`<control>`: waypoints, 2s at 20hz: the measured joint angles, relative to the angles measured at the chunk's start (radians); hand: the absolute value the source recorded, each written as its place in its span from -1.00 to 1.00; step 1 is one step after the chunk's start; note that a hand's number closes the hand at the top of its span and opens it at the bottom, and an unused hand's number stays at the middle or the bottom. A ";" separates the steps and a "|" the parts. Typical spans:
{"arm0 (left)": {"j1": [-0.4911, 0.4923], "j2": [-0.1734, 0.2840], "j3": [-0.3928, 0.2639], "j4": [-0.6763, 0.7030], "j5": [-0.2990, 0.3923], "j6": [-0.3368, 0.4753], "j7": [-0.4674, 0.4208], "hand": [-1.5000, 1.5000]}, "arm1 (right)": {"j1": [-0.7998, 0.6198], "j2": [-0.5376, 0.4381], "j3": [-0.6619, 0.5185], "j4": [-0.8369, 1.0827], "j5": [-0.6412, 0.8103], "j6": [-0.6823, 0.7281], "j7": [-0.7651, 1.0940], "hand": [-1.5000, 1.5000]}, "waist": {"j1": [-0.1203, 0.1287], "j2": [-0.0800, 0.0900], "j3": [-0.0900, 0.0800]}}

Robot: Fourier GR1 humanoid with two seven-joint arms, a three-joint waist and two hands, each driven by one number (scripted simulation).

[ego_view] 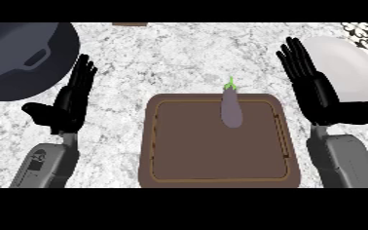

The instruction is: Pick the eggplant from the tray and place it in the plate

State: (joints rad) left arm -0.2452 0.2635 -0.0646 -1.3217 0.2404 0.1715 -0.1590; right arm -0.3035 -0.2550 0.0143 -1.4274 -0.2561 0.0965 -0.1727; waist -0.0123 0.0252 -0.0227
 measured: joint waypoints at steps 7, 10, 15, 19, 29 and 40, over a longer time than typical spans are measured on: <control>0.016 0.033 -0.047 0.031 -0.052 -0.036 0.003 0.00 | -0.088 0.049 0.083 0.229 0.085 -0.154 0.363 1.00 | 0.090 0.009 0.006; 0.035 0.046 -0.069 0.040 -0.061 -0.061 0.017 0.00 | -0.138 0.019 0.124 0.306 0.219 -0.282 0.512 -1.00 | 0.104 0.000 0.005; 0.086 0.066 -0.073 0.047 -0.062 -0.088 0.019 0.00 | -0.267 0.146 0.221 0.417 0.412 -0.538 0.754 -1.00 | 0.080 -0.017 0.015; 0.133 0.068 -0.069 0.028 -0.071 -0.084 0.008 0.00 | -0.397 0.195 0.294 0.492 0.543 -0.596 0.934 -1.00 | 0.054 -0.023 0.019; 0.177 0.077 -0.034 0.017 -0.063 -0.102 -0.007 0.00 | -0.607 0.144 0.354 0.523 0.634 -0.343 1.254 -1.00 | 0.020 -0.029 0.021; 0.175 0.075 -0.033 0.000 -0.071 -0.103 0.012 0.00 | -0.716 0.118 0.307 0.673 0.442 -0.009 1.337 -1.00 | 0.018 -0.029 0.022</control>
State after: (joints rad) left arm -0.0699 0.3383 -0.0978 -1.3218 0.1695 0.0681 -0.1475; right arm -1.0195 -0.1367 0.3215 -0.7541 0.1861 0.0876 1.1643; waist 0.0062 -0.0036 -0.0012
